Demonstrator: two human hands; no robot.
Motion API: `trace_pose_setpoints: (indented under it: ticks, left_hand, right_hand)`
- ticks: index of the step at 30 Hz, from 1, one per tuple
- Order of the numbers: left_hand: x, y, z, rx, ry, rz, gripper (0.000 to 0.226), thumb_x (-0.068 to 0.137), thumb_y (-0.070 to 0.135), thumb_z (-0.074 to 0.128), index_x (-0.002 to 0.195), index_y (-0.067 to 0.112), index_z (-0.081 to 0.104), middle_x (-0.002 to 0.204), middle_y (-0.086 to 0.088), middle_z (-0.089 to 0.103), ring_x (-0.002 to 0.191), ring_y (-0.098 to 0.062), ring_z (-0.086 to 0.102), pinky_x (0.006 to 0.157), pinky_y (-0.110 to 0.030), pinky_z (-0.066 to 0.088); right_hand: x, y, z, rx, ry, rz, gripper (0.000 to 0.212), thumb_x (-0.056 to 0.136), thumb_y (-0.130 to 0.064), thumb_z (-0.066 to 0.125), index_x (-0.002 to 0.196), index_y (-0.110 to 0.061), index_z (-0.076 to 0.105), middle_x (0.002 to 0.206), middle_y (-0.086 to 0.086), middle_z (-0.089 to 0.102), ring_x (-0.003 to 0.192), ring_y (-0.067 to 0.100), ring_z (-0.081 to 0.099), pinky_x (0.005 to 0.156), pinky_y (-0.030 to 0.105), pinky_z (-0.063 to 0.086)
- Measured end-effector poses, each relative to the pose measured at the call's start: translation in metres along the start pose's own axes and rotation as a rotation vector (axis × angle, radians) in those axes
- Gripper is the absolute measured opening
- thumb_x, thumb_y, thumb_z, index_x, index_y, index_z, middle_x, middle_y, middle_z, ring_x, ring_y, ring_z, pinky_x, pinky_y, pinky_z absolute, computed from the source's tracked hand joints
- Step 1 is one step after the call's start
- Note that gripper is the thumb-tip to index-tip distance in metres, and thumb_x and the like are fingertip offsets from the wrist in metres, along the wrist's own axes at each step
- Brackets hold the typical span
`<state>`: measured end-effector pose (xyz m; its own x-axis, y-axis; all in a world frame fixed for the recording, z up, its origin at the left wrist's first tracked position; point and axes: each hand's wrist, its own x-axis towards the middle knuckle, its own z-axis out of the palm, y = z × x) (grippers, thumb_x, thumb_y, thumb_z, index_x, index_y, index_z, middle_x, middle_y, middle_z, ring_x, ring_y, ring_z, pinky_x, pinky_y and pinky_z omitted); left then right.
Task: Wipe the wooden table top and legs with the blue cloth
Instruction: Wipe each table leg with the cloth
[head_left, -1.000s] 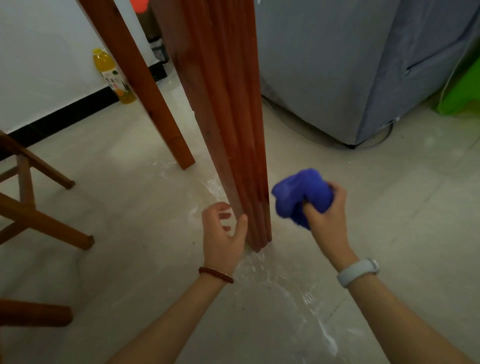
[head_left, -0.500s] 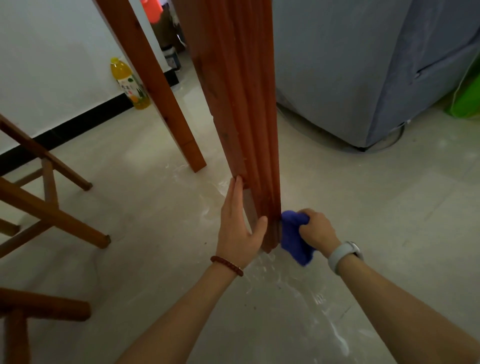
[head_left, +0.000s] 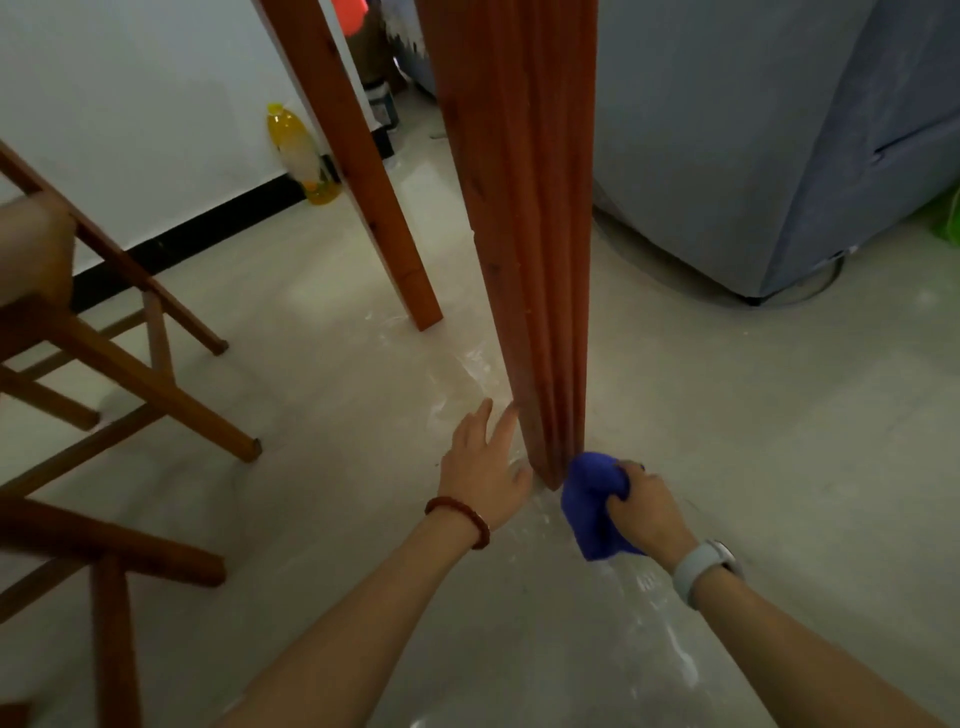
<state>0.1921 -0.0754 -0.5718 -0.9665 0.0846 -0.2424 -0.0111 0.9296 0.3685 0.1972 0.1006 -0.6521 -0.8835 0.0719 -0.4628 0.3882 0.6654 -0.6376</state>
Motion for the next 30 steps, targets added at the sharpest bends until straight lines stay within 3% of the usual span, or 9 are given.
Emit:
trace_pose_setpoints:
  ticks: [3, 8, 12, 15, 19, 24, 30]
  left_hand:
    - [-0.039, 0.001, -0.024, 0.141, -0.153, -0.185, 0.061, 0.090, 0.039, 0.046, 0.142, 0.022, 0.022, 0.154, -0.005, 0.011, 0.141, -0.027, 0.011, 0.113, -0.044, 0.021]
    - [-0.143, 0.046, -0.095, -0.071, 0.023, -0.364, 0.043, 0.090, 0.033, 0.046, 0.131, 0.020, 0.043, 0.137, -0.004, 0.043, 0.125, -0.023, 0.039, 0.104, -0.037, 0.034]
    - [-0.223, 0.081, -0.167, -0.094, 0.008, -0.419, 0.040, 0.090, 0.030, 0.046, 0.129, 0.022, 0.043, 0.135, -0.002, 0.043, 0.125, -0.021, 0.040, 0.103, -0.034, 0.030]
    - [-0.273, 0.102, -0.231, -0.092, -0.056, -0.395, 0.039, 0.091, 0.031, 0.044, 0.130, 0.022, 0.042, 0.134, -0.002, 0.044, 0.123, -0.021, 0.042, 0.102, -0.035, 0.031]
    - [-0.345, 0.118, -0.313, -0.115, -0.095, -0.364, 0.039, 0.090, 0.029, 0.045, 0.129, 0.022, 0.043, 0.131, -0.002, 0.046, 0.120, -0.021, 0.045, 0.101, -0.038, 0.036]
    - [-0.433, 0.111, -0.390, -0.226, -0.097, -0.463, 0.038, 0.091, 0.028, 0.046, 0.128, 0.020, 0.044, 0.130, -0.002, 0.046, 0.119, -0.019, 0.044, 0.102, -0.035, 0.036]
    - [-0.530, 0.073, -0.438, -0.281, 0.046, -0.669, 0.037, 0.091, 0.031, 0.045, 0.126, 0.020, 0.046, 0.130, -0.002, 0.049, 0.118, -0.018, 0.046, 0.101, -0.032, 0.038]
  right_hand:
    - [-0.037, -0.027, -0.013, -0.030, -0.110, -0.021, 0.046, 0.085, -0.010, 0.048, 0.130, -0.009, 0.041, 0.125, 0.028, 0.047, 0.107, 0.042, 0.053, 0.088, 0.040, 0.042]
    - [-0.143, -0.100, -0.066, 0.016, -0.118, -0.061, 0.050, 0.085, -0.012, 0.052, 0.133, -0.011, 0.036, 0.133, 0.022, 0.034, 0.107, 0.044, 0.050, 0.090, 0.040, 0.041]
    - [-0.248, -0.153, -0.120, 0.071, -0.035, -0.089, 0.051, 0.086, -0.012, 0.054, 0.133, -0.015, 0.036, 0.134, 0.017, 0.033, 0.101, 0.040, 0.053, 0.077, 0.033, 0.041]
    - [-0.322, -0.191, -0.155, 0.103, -0.022, -0.038, 0.051, 0.087, -0.014, 0.055, 0.134, -0.014, 0.035, 0.134, 0.015, 0.033, 0.105, 0.037, 0.052, 0.078, 0.030, 0.039]
    - [-0.412, -0.247, -0.187, 0.058, -0.094, 0.012, 0.048, 0.088, -0.013, 0.055, 0.132, -0.014, 0.037, 0.131, 0.015, 0.036, 0.103, 0.036, 0.053, 0.083, 0.033, 0.042]
    - [-0.492, -0.311, -0.197, -0.039, -0.200, -0.026, 0.047, 0.089, -0.017, 0.054, 0.132, -0.014, 0.037, 0.130, 0.015, 0.037, 0.103, 0.035, 0.053, 0.079, 0.030, 0.039]
    - [-0.545, -0.373, -0.175, -0.254, -0.436, -0.243, 0.048, 0.090, -0.018, 0.054, 0.134, -0.016, 0.036, 0.133, 0.015, 0.036, 0.102, 0.036, 0.052, 0.076, 0.030, 0.038]
